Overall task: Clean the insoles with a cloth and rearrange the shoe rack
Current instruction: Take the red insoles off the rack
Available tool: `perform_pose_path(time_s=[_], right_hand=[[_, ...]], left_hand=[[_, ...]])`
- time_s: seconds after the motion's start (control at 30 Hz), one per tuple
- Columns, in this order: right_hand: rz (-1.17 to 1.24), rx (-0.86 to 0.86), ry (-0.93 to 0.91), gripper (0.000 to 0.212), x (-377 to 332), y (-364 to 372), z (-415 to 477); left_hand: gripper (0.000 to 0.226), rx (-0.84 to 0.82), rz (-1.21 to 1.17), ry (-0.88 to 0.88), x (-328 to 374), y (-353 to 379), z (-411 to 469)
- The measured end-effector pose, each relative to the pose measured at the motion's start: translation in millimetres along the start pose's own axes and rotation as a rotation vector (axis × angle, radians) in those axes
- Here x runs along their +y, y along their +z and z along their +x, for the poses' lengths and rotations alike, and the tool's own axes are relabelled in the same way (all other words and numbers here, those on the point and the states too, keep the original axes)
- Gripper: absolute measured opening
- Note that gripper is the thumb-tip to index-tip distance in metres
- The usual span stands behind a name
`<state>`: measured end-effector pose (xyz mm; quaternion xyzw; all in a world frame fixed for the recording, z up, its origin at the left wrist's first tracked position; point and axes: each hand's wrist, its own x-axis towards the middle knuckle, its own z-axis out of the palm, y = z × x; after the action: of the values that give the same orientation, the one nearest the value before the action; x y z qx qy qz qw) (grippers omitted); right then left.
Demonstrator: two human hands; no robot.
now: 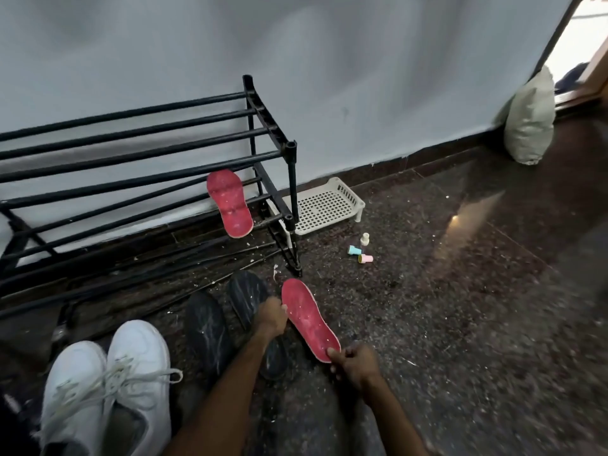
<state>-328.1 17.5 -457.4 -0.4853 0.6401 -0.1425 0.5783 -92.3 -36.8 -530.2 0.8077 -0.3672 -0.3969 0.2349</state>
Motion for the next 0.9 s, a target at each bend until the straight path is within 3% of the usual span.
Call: perform_pose_path(time_s=[0.13, 0.2, 0.3, 0.37, 0.47, 0.57, 0.63, 0.73, 0.9], right_hand=[[-0.037, -0.018, 0.087, 0.032, 10.6, 13.2, 1.1], [-0.128, -0.007, 0.122, 0.031, 8.8, 14.3, -3.2], [-0.662, 0.007, 0.104, 0.031, -16.7, 5.2, -12.1], [-0.74, 0.068, 0.054, 0.043, -48.1, 5.3, -7.0], [-0.371, 0.031, -0.164, 0.058, -108.8, 26.9, 2.5], [0.09, -0.049, -0.263, 0.044, -179.1, 58.8, -3.2], [0.15, -0.077, -0.25, 0.044, -217.4, 81.7, 5.6], [0.149, -0.066, -0.219, 0.064, -240.3, 110.4, 25.8], [0.284, 0.007, -0.229, 0.03, -248.6, 132.9, 34.8]], left_hand=[[0.036, -0.045, -0.078, 0.008, 16.0, -13.9, -38.0], [0.02, -0.043, -0.154, 0.018, 37.2, -27.5, -71.7], [0.018, 0.003, -0.351, 0.0, 55.8, -48.0, -96.7], [0.02, 0.067, -0.496, 0.0, 63.0, -68.2, -105.0], [0.026, 0.215, -0.691, 0.038, 70.9, -104.4, -111.0], [0.027, 0.338, -0.819, 0.078, 75.3, -140.5, -115.2], [0.027, 0.39, -0.89, 0.083, 71.9, -159.9, -117.6], [0.025, 0.428, -0.956, 0.053, 57.6, -175.1, -116.8], [0.027, 0.405, -1.006, 0.001, 37.1, -174.3, -108.4]])
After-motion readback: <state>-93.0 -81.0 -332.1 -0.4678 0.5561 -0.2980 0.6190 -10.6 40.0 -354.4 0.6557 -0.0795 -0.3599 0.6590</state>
